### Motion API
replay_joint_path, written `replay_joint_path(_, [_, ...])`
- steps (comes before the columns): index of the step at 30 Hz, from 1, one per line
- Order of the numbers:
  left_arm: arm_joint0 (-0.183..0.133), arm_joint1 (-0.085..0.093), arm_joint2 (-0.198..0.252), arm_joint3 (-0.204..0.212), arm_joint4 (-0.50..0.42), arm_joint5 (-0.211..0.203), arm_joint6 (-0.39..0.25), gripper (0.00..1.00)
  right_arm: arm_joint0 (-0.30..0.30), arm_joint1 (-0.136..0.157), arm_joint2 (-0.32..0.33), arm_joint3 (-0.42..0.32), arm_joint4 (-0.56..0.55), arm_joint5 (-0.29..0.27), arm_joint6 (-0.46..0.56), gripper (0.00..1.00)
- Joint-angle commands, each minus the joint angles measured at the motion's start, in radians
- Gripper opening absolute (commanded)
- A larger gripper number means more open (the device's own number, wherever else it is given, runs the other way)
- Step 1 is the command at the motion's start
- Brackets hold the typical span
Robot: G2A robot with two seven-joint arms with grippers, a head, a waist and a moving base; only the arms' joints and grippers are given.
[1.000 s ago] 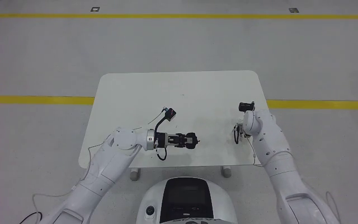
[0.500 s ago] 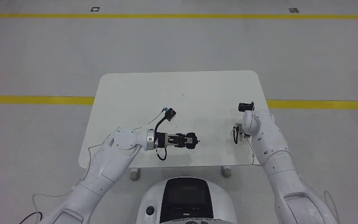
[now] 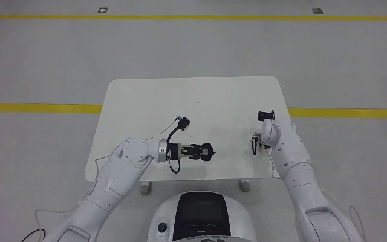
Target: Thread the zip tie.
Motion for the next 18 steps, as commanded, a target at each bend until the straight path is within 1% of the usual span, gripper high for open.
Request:
replay_joint_path(1, [0.000,0.000,0.000,0.000,0.000,0.000,0.000,0.00,0.003,-0.002,0.001,0.007,0.001,0.000,-0.002,0.11])
replay_joint_path(14, [0.000,0.000,0.000,0.000,0.000,0.000,0.000,0.00,0.011,-0.006,-0.004,0.025,0.002,-0.001,-0.008,0.11])
replay_joint_path(18, [0.000,0.000,0.000,0.000,0.000,0.000,0.000,0.00,0.015,-0.007,-0.005,0.032,0.003,-0.001,-0.008,0.04])
